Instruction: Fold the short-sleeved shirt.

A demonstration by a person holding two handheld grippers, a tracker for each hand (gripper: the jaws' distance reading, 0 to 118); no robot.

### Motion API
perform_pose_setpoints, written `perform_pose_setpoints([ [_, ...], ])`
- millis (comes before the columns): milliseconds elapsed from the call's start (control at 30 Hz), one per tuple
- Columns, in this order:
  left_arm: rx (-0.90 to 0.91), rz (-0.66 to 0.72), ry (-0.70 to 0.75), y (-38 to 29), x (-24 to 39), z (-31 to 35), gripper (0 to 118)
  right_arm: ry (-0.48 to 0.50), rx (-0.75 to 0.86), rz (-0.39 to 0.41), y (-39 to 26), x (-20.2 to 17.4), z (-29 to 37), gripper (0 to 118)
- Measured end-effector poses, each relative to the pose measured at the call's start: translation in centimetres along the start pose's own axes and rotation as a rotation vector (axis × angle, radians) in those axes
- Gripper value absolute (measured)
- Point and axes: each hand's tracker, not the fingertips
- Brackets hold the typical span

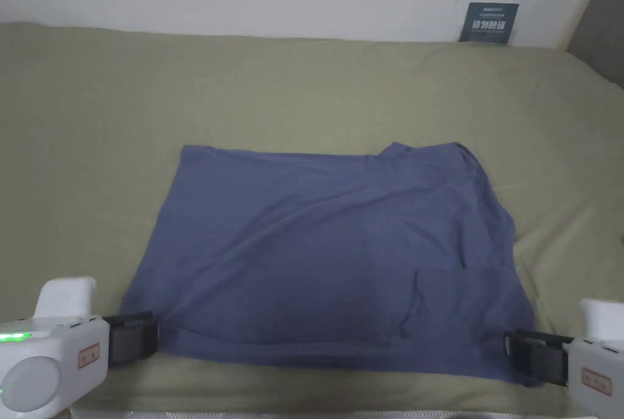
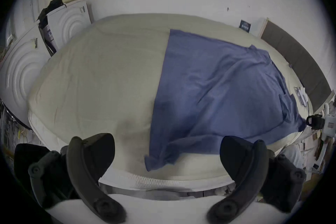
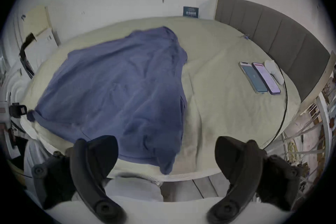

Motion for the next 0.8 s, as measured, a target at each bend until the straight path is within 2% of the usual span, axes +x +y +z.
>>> perform_pose_setpoints([
  [67, 0.014, 0.013, -0.005, 0.6, 0.1, 0.4, 117, 0.003, 0.034, -0.026, 0.6, -0.4, 0.8, 111],
  [100, 0.027, 0.02, -0.007, 0.7, 0.3, 0.8, 115, 0.004, 0.063, -0.037, 0.8, -0.7, 1.2, 106],
  [133, 0.031, 0.017, -0.012, 0.7, 0.5, 0.9, 110, 0.002, 0.071, -0.03, 1.4, -0.9, 0.7, 92],
  [167, 0.042, 0.012, -0.009, 0.7, 0.7, 1.0, 89, 0.005, 0.079, -0.027, 1.4, -1.2, 0.7, 51],
  [200, 0.046, 0.001, -0.01, 0.7, 0.9, 1.1, 50, 0.002, 0.093, -0.023, 1.3, -1.5, 0.7, 12],
  [233, 0.047, 0.003, -0.007, 0.4, 1.0, 0.8, 0, -0.008, 0.117, -0.005, 1.2, -1.8, 0.6, 8],
  [267, 0.069, 0.017, 0.013, 0.3, 1.1, 0.8, 0, 0.006, 0.095, 0.006, 1.5, -1.4, 0.1, 7],
  [300, 0.051, 0.013, -0.025, 0.3, 1.0, 0.9, 0, 0.026, 0.08, 0.02, 1.5, -1.4, 0.1, 7],
  [400, 0.049, 0.026, -0.027, 0.4, 0.5, 1.0, 0, 0.003, 0.099, 0.045, 0.8, -2.2, 0.4, 7],
  [700, -0.025, 0.031, -0.039, 0.6, -1.9, 0.4, 2, -0.004, 0.065, 0.036, 0.4, -2.0, 0.5, 7],
  [733, -0.036, 0.025, -0.047, 0.5, -1.9, 0.0, 9, -0.001, 0.057, 0.034, 0.3, -2.1, 0.4, 7],
  [767, -0.046, 0.025, -0.047, 0.5, -1.9, -0.1, 35, -0.002, 0.053, 0.034, 0.2, -2.4, 0.4, 7],
  [800, -0.054, 0.026, -0.048, 0.4, -1.9, -0.4, 72, 0.001, 0.047, 0.032, 0.2, -2.0, 0.1, 7],
])
